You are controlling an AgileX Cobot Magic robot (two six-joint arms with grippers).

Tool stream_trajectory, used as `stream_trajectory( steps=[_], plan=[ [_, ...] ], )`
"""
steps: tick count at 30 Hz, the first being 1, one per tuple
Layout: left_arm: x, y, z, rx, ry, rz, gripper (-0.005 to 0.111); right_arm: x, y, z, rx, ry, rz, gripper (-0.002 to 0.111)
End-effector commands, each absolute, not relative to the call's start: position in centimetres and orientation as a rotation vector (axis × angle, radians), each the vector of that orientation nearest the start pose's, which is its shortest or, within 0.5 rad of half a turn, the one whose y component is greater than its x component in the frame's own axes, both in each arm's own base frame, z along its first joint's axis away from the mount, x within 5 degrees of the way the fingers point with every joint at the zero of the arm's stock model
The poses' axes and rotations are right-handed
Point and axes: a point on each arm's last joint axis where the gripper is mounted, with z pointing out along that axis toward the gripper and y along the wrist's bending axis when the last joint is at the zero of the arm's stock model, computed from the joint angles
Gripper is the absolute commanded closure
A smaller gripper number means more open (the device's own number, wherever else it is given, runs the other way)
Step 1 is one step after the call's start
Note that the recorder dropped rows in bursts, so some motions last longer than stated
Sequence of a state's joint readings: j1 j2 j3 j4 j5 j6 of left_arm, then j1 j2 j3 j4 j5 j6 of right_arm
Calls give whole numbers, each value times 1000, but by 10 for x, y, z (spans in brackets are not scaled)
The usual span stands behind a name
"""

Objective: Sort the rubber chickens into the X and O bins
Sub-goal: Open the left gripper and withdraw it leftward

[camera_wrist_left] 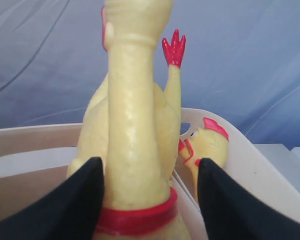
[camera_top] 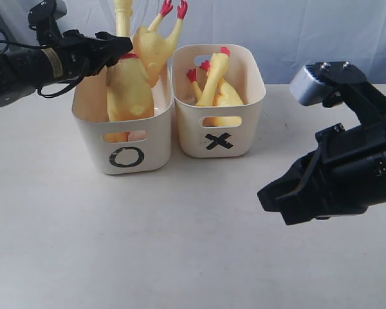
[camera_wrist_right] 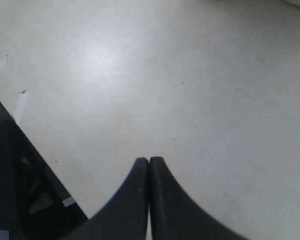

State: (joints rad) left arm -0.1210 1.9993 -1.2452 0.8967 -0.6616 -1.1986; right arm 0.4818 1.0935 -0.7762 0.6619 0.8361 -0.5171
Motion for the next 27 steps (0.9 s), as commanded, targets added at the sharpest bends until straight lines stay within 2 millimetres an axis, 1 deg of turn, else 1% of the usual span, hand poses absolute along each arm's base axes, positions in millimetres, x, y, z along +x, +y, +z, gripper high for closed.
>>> stream_trajectory(
  steps=[1, 6, 9, 12, 14, 17, 19, 21, 24, 27],
  plan=[
    [432, -98, 208, 103, 1831, -842, 51, 159, 129, 290, -833, 2389, 772, 109],
    [432, -97, 210, 99, 1821, -850, 51, 159, 129, 290, -833, 2389, 772, 109],
    [431, -96, 219, 112, 1794, -835, 51, 159, 129, 290, -833, 2389, 772, 109],
    [429, -95, 232, 151, 1762, -784, 51, 159, 129, 290, -833, 2389, 772, 109],
    [428, -91, 238, 160, 1770, -710, 51, 159, 129, 290, -833, 2389, 772, 109],
    [427, -83, 243, 148, 1824, -577, 51, 159, 129, 290, -833, 2389, 772, 109],
    [426, -78, 243, 149, 1864, -485, 51, 159, 129, 290, -833, 2389, 772, 109],
    [425, -75, 244, 140, 1888, -437, 51, 159, 129, 290, -833, 2389, 772, 109],
    [425, -75, 247, 151, 1876, -439, 51, 159, 129, 290, -833, 2389, 772, 109],
    [421, -84, 258, 218, 1797, -513, 51, 159, 129, 290, -833, 2389, 772, 109]
  ],
)
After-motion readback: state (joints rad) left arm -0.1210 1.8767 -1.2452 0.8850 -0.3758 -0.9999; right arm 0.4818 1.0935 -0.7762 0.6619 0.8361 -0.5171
